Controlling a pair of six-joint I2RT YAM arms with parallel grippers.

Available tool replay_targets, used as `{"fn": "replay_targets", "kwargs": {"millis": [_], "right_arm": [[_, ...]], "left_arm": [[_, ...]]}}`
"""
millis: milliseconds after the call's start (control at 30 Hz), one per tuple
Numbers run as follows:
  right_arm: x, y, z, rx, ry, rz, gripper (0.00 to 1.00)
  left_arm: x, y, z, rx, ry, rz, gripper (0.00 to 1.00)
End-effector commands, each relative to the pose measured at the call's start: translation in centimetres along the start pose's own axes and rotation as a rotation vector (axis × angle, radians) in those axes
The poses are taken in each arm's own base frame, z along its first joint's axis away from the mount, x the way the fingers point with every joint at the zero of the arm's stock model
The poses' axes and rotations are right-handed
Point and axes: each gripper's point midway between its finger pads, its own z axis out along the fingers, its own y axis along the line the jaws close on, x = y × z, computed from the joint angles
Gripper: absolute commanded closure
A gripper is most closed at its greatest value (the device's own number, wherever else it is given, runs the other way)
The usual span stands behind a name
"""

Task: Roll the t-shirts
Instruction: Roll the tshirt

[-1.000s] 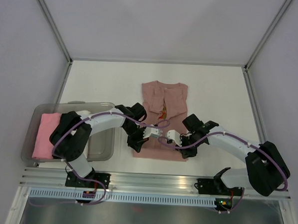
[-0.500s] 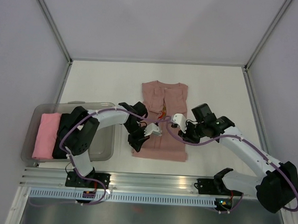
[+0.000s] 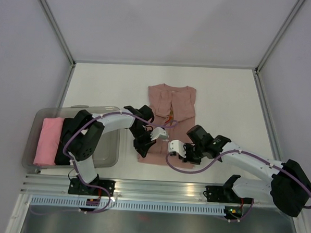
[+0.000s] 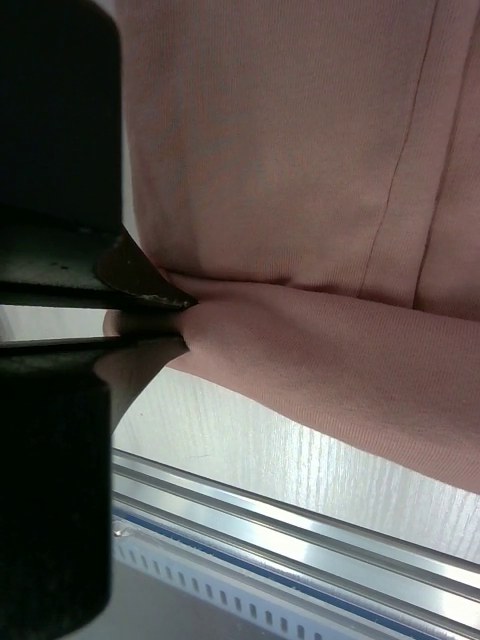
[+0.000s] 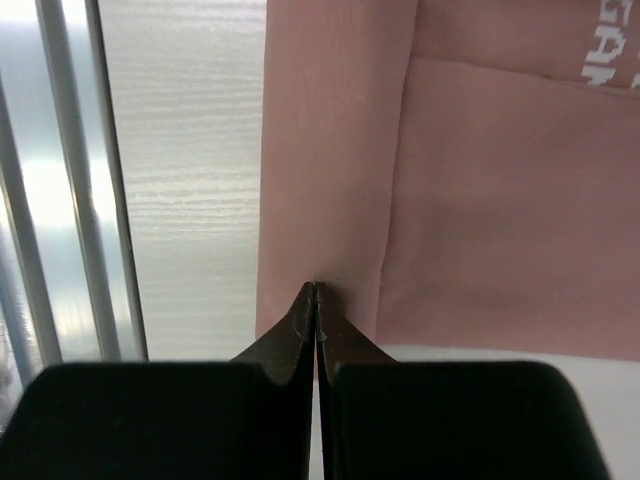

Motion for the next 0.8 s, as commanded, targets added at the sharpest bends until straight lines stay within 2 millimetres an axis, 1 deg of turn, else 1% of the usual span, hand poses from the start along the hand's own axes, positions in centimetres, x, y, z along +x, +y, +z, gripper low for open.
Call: {"fn": "replay_targets", "kwargs": {"millis": [0, 100, 200, 233, 300, 367, 400, 433, 500, 633, 667, 733, 767], "right_arm": [[-0.2, -2.0, 0.7, 0.084, -0.012, -0.097, 1.00], [0.5, -2.2, 1.2, 0.097, 0.003, -0.085, 1.00], [1.6, -1.9, 2.1, 0.079, 0.039, -0.054, 1.00], [2.0, -1.7, 2.4, 0.069, 0.054, -0.038, 1.00], [2.2, -1.8, 2.7, 0.069, 0.059, -0.015, 1.00], [1.9, -1.8, 2.9, 0.068, 0.048, 0.001, 1.00], [1.4, -1.5, 3.1, 0.053, 0.020, 0.011, 1.00], [1.5, -1.4, 3.2, 0.045, 0.016, 0.021, 1.00], [1.5, -1.3, 3.4, 0.039, 0.015, 0.029, 1.00], [1.5, -1.6, 3.5, 0.045, 0.016, 0.038, 1.00], [1.6, -1.5, 3.6, 0.036, 0.022, 0.041, 1.00], [1.8, -1.5, 3.6, 0.029, 0.028, 0.044, 1.00], [1.8, -1.5, 3.7, 0.027, 0.031, 0.048, 1.00]], "left_arm": [[-0.9, 0.9, -0.4, -0.034, -0.009, -0.013, 0.85], [-1.0, 0.9, -0.4, -0.035, -0.008, -0.019, 0.82], [-1.1, 1.3, -0.6, -0.053, -0.004, -0.019, 0.75], [-1.1, 1.4, -0.7, -0.061, -0.002, -0.021, 0.70], [-1.3, 2.0, -1.2, -0.102, 0.010, -0.013, 0.65], [-1.2, 3.0, -1.8, -0.153, 0.024, 0.000, 0.64], [-1.2, 3.4, -2.1, -0.173, 0.027, 0.005, 0.64], [-1.2, 4.0, -2.5, -0.191, 0.020, 0.001, 0.63], [-1.5, 4.4, -3.2, -0.213, 0.007, -0.005, 0.63], [-2.8, 4.3, -5.2, -0.269, -0.040, 0.035, 0.61], [-3.2, 4.3, -6.1, -0.303, -0.055, 0.057, 0.61], [-3.5, 4.3, -7.2, -0.336, -0.064, 0.103, 0.61], [-3.9, 4.3, -8.0, -0.369, -0.083, 0.133, 0.61]]}}
